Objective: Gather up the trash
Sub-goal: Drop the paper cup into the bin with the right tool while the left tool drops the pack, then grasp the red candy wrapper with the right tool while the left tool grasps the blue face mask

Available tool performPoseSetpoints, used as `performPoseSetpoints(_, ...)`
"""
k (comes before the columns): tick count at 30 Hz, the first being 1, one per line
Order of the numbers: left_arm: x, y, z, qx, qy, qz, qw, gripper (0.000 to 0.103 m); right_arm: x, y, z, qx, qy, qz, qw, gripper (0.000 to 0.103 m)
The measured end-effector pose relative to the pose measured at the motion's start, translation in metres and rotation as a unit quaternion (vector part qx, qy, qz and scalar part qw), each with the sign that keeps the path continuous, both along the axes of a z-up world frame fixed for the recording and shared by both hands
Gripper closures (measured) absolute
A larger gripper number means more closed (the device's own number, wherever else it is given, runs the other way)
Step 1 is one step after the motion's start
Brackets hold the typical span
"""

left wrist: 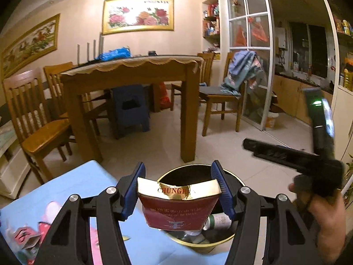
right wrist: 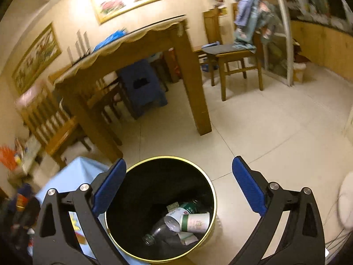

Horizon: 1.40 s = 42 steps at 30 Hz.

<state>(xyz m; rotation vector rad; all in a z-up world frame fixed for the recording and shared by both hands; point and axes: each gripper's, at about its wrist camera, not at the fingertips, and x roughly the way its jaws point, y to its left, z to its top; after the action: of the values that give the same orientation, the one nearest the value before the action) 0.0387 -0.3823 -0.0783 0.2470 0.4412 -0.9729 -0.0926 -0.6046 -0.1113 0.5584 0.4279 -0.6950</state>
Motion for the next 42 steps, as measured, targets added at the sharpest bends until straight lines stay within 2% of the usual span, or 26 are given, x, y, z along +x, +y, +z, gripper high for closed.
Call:
performPoseSetpoints(4, 0.012, -0.031, -0.006, 0.005, 0.024, -0.019, 0.9995, 0.043, -0.025, -0.010, -0.001, 0.010, -0.025, -0.023, 0.999, 0.008)
performPoseSetpoints(5, 0.015, -0.037, -0.007, 0.006, 0.026, -0.015, 0.9995, 0.037, -0.029, -0.013, -0.001, 0.011, -0.029, -0.026, 0.999, 0.008)
performPoseSetpoints(6, 0.017, -0.040, -0.009, 0.008, 0.026, -0.008, 0.9996, 0.022, -0.031, -0.012, -0.002, 0.011, -0.030, -0.027, 0.999, 0.007)
performPoseSetpoints(7, 0.020, -0.041, -0.009, 0.005, 0.025, 0.002, 0.9997, 0.017, -0.034, -0.014, -0.002, 0.012, -0.031, -0.028, 0.999, 0.008)
performPoseSetpoints(10, 0.023, -0.030, -0.007, -0.007, 0.038, 0.000, 0.9993, 0.014, -0.036, -0.013, -0.002, 0.007, -0.025, -0.026, 0.999, 0.007)
performPoseSetpoints(11, 0.023, -0.025, -0.005, -0.009, 0.040, 0.001, 0.9992, 0.010, -0.034, -0.012, -0.001, 0.005, -0.023, -0.025, 0.999, 0.007)
performPoseSetpoints(14, 0.023, 0.010, 0.004, -0.015, 0.045, 0.019, 0.9987, 0.008, -0.019, 0.001, -0.001, 0.002, -0.013, -0.011, 1.000, 0.007)
performPoseSetpoints(17, 0.014, 0.055, 0.010, -0.017, 0.052, 0.042, 0.9976, 0.006, 0.003, 0.023, 0.000, -0.017, 0.007, 0.033, 0.999, 0.007)
performPoseSetpoints(21, -0.006, 0.141, -0.002, 0.015, 0.041, 0.102, 0.9938, 0.006, 0.046, 0.075, 0.000, -0.055, 0.050, 0.111, 0.991, 0.007)
performPoseSetpoints(24, -0.011, 0.199, -0.015, 0.040, 0.031, 0.153, 0.9869, 0.006, 0.082, 0.124, -0.006, -0.078, 0.086, 0.174, 0.978, 0.007)
performPoseSetpoints(27, -0.011, 0.266, -0.023, 0.057, 0.013, 0.218, 0.9741, 0.006, 0.113, 0.178, -0.017, -0.084, 0.110, 0.250, 0.958, 0.007)
performPoseSetpoints(31, 0.003, 0.360, -0.027, 0.060, -0.004, 0.318, 0.9461, 0.006, 0.136, 0.253, -0.032, -0.053, 0.125, 0.358, 0.924, 0.007)
performPoseSetpoints(32, 0.008, 0.383, -0.028, 0.066, -0.012, 0.352, 0.9338, 0.006, 0.139, 0.276, -0.033, -0.042, 0.121, 0.384, 0.914, 0.008)
performPoseSetpoints(34, 0.016, 0.412, -0.029, 0.069, -0.009, 0.391, 0.9179, 0.006, 0.143, 0.320, -0.035, -0.026, 0.110, 0.423, 0.899, 0.017)
performPoseSetpoints(35, 0.019, 0.423, -0.028, 0.066, -0.003, 0.402, 0.9130, 0.006, 0.146, 0.348, -0.037, -0.031, 0.110, 0.444, 0.889, 0.031)
performPoseSetpoints(36, 0.020, 0.433, -0.025, 0.056, 0.003, 0.408, 0.9111, 0.006, 0.150, 0.375, -0.040, -0.042, 0.114, 0.459, 0.880, 0.035)
performPoseSetpoints(38, 0.018, 0.448, -0.017, 0.029, 0.008, 0.400, 0.9158, 0.006, 0.159, 0.413, -0.045, -0.048, 0.113, 0.484, 0.867, 0.037)
performPoseSetpoints(42, 0.010, 0.459, -0.016, 0.011, 0.001, 0.389, 0.9211, 0.006, 0.187, 0.456, -0.049, -0.069, 0.127, 0.487, 0.861, 0.045)
